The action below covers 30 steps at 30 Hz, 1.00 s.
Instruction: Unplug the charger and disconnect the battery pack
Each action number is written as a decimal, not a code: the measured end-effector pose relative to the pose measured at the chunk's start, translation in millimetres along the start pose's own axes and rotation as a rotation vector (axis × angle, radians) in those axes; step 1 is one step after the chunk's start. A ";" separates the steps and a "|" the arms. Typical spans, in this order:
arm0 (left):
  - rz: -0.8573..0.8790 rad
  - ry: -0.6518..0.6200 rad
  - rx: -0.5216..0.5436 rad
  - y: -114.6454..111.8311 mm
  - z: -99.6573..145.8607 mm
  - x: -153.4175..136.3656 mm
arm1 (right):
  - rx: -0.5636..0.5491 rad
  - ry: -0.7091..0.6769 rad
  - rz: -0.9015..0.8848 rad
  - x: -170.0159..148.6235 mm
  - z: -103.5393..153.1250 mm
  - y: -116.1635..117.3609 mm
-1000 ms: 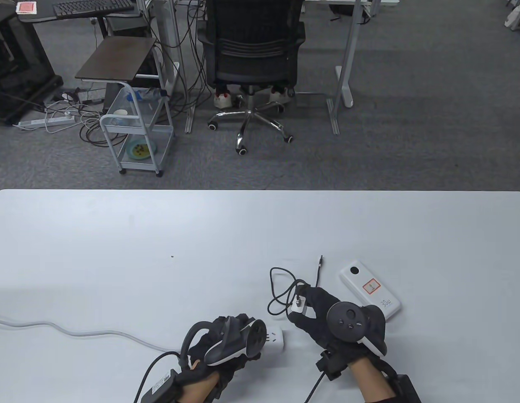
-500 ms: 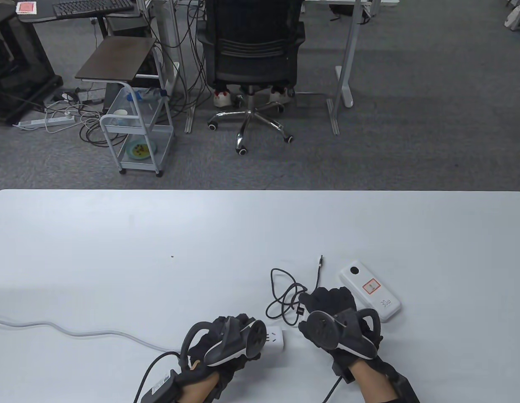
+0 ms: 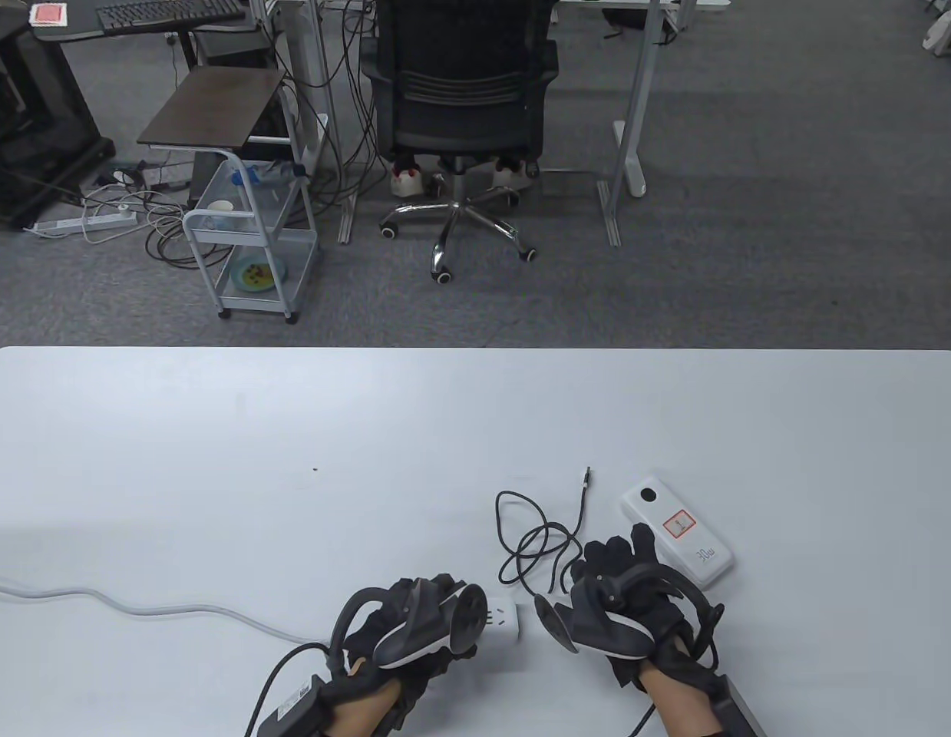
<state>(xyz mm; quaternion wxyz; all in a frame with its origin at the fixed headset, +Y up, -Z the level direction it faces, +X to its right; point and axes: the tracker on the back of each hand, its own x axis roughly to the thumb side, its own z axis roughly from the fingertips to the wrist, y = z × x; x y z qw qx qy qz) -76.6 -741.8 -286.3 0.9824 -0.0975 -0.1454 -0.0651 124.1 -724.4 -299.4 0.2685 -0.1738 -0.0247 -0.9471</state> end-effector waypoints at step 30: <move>0.002 -0.020 -0.020 -2.2 3.6 1.7 | 0.130 0.002 -0.215 -19.1 -3.6 18.8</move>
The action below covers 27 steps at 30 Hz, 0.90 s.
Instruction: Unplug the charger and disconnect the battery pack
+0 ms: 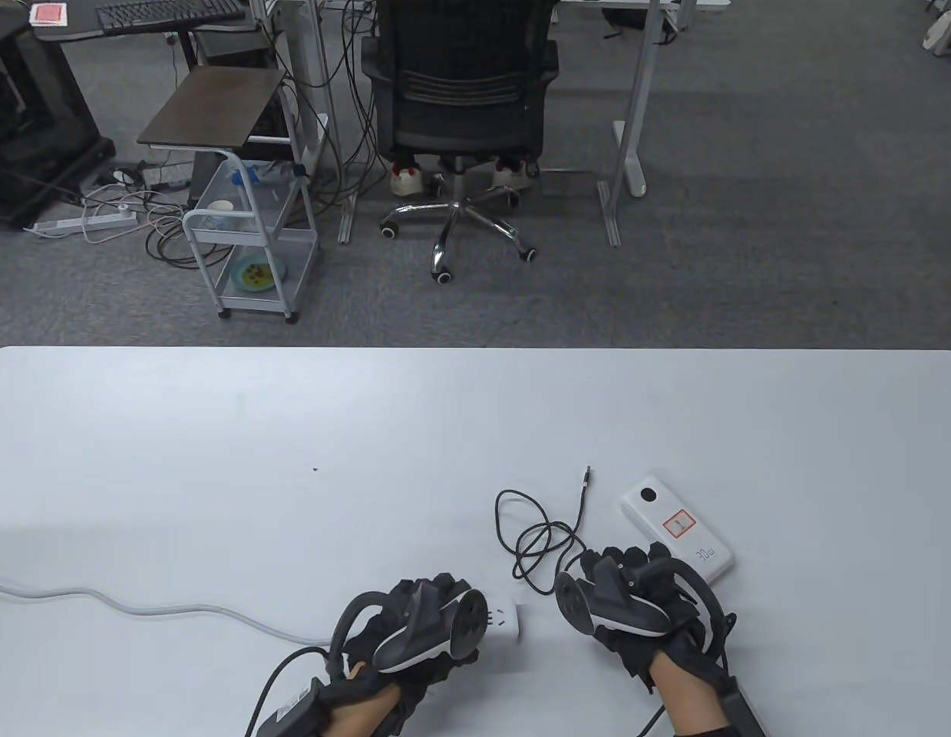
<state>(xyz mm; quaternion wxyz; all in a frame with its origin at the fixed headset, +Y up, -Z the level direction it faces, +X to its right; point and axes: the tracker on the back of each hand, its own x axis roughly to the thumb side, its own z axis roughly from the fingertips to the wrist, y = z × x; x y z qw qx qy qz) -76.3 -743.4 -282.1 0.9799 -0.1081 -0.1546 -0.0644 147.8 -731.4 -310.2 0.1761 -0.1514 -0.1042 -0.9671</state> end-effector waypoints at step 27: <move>0.092 0.068 0.165 13.4 8.1 -28.7 | -0.409 -0.019 -0.115 4.2 19.4 -17.7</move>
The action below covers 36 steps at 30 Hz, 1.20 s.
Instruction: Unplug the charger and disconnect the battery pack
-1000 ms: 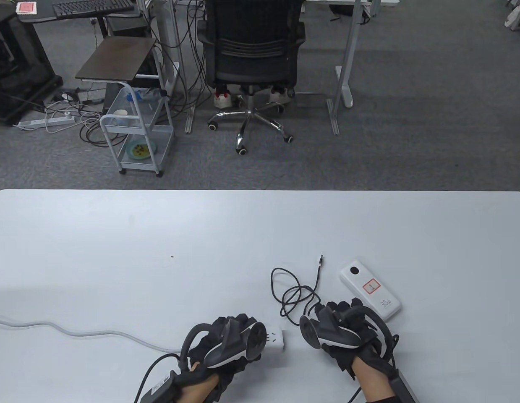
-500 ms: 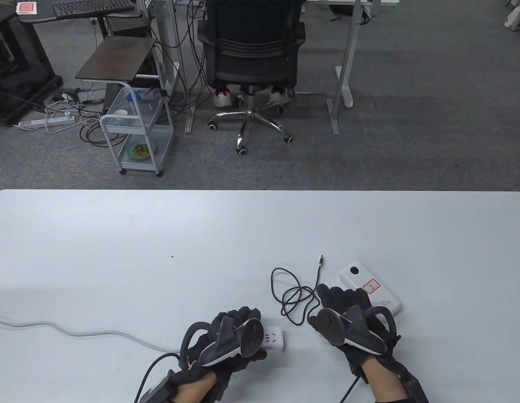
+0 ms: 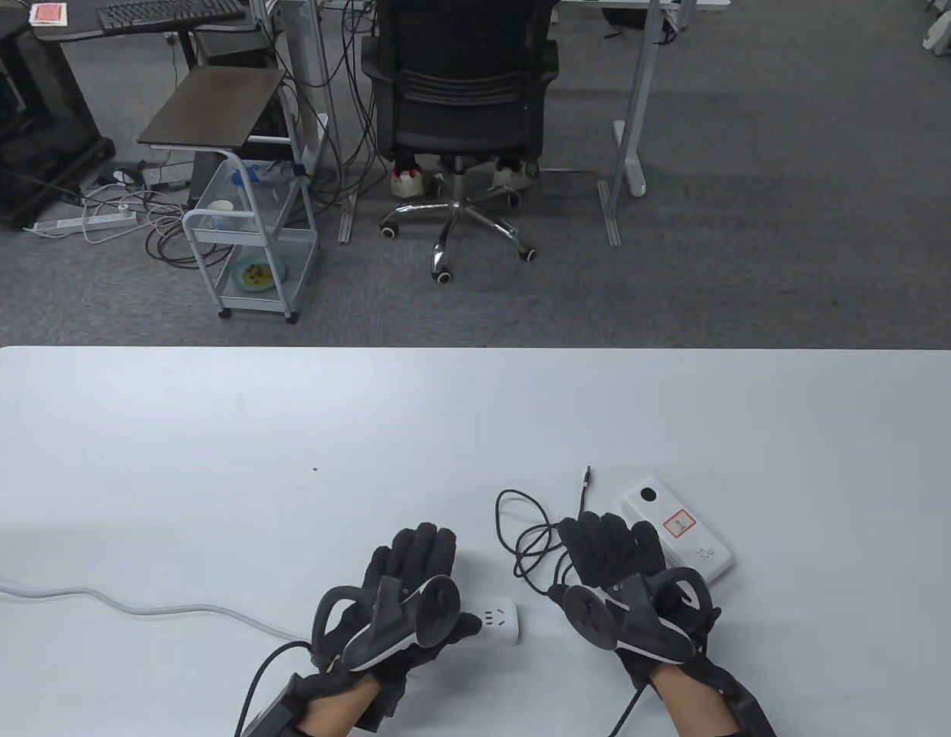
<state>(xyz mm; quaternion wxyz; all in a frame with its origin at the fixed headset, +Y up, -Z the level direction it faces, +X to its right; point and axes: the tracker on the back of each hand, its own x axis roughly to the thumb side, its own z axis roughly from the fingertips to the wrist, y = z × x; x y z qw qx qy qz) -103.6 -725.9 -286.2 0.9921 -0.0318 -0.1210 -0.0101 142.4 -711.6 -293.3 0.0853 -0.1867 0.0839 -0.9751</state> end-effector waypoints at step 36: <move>-0.049 0.016 -0.033 -5.7 -1.7 -0.8 | 0.081 -0.030 0.077 5.3 -0.6 16.6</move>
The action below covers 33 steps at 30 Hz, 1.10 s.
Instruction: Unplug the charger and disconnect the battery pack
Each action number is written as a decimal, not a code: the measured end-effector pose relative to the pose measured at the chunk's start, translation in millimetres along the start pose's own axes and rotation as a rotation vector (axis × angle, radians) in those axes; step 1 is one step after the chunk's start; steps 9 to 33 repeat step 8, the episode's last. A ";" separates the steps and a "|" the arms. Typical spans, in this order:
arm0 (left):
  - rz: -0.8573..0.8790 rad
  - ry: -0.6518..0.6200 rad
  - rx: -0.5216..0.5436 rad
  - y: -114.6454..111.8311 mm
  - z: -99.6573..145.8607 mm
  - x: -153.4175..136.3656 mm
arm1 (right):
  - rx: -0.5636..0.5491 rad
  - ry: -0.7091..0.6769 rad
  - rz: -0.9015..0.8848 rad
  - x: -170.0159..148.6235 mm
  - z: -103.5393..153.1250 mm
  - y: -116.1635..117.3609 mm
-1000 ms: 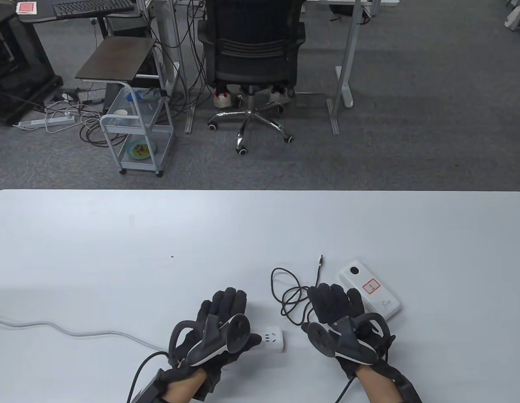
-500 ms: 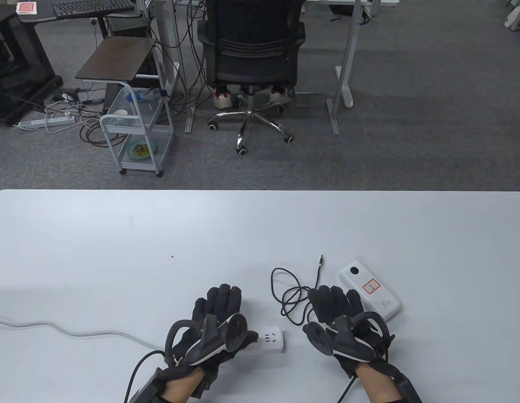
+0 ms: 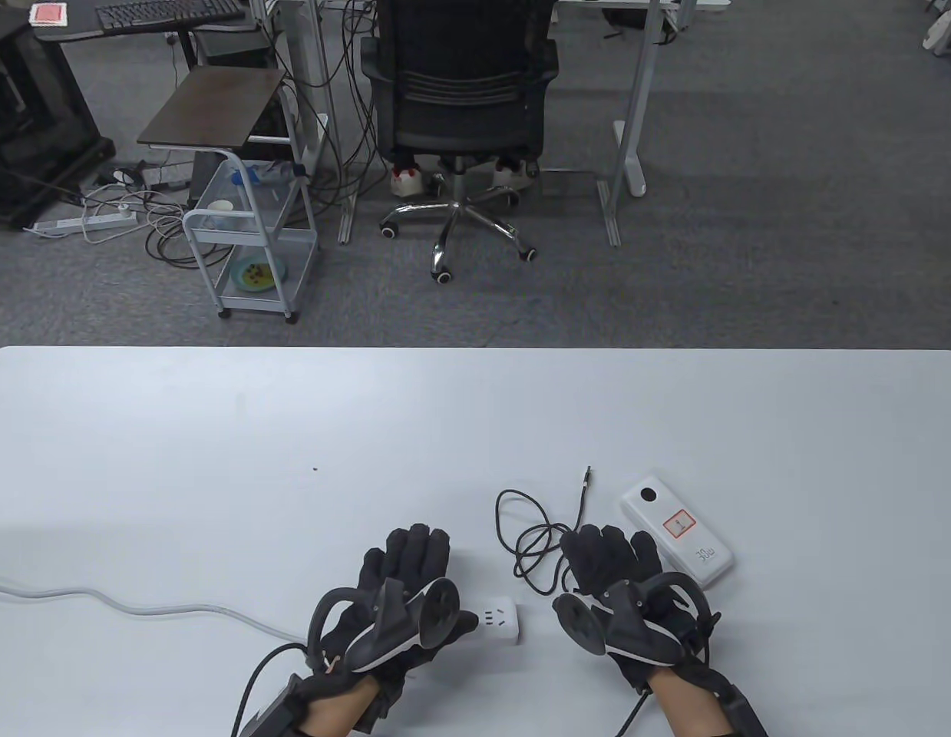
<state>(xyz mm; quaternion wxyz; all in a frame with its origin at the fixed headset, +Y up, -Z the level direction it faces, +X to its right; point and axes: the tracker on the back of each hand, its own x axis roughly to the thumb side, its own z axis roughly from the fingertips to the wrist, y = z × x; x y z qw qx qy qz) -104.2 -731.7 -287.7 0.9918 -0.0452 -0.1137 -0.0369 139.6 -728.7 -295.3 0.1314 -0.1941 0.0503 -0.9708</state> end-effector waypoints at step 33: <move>-0.026 0.004 -0.007 0.3 0.8 0.7 | 0.006 -0.006 0.016 1.5 0.2 -0.2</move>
